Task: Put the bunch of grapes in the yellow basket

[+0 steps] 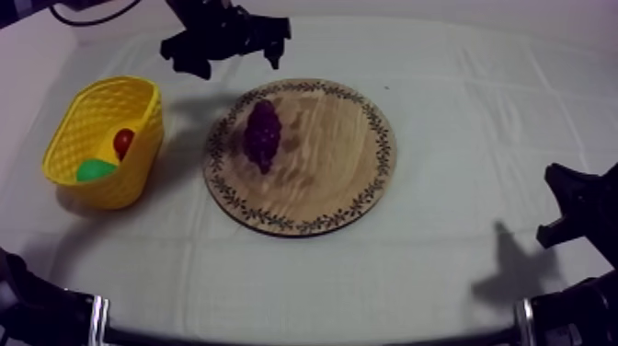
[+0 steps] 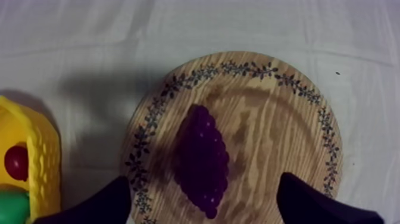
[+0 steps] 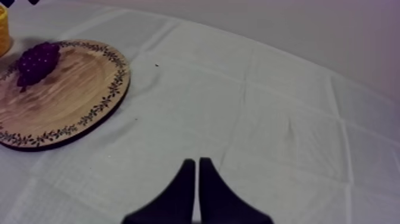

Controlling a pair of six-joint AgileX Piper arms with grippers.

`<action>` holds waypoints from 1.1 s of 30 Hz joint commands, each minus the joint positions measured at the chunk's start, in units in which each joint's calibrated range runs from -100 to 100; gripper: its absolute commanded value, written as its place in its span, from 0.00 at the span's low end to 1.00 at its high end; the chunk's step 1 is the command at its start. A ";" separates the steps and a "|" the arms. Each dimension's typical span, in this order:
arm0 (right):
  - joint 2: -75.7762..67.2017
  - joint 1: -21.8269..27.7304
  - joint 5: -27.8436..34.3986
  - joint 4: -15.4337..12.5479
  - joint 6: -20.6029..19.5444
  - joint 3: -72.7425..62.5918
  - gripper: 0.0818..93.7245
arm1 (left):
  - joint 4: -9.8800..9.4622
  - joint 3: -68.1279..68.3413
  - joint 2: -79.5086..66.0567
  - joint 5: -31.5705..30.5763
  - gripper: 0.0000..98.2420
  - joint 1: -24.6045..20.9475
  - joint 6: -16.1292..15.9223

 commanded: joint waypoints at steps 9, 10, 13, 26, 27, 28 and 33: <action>-0.01 0.02 0.00 0.01 -0.01 -0.03 0.00 | 0.84 4.18 2.40 -2.97 0.98 -0.53 -0.31; -0.01 0.02 0.00 0.01 0.01 -0.03 0.00 | 0.95 4.64 3.05 -3.43 0.98 -0.57 -0.33; -0.01 0.02 0.00 0.01 0.00 -0.03 0.00 | 1.51 5.36 5.39 -4.25 0.98 -0.74 -0.52; -0.01 0.02 0.00 0.01 -0.01 -0.03 0.00 | 5.61 -0.66 16.70 -5.49 0.98 -1.61 -0.76; -0.01 0.02 0.00 0.01 -0.01 -0.03 0.00 | 5.81 -1.22 17.40 -5.44 0.98 -1.59 -0.76; -0.01 0.02 0.00 0.01 -0.01 -0.03 0.00 | 5.97 -1.79 18.09 -5.40 0.98 -1.53 -0.76; -0.01 0.02 0.00 0.01 -0.01 -0.03 0.00 | 6.61 -4.05 21.44 -5.30 0.97 -1.22 -0.85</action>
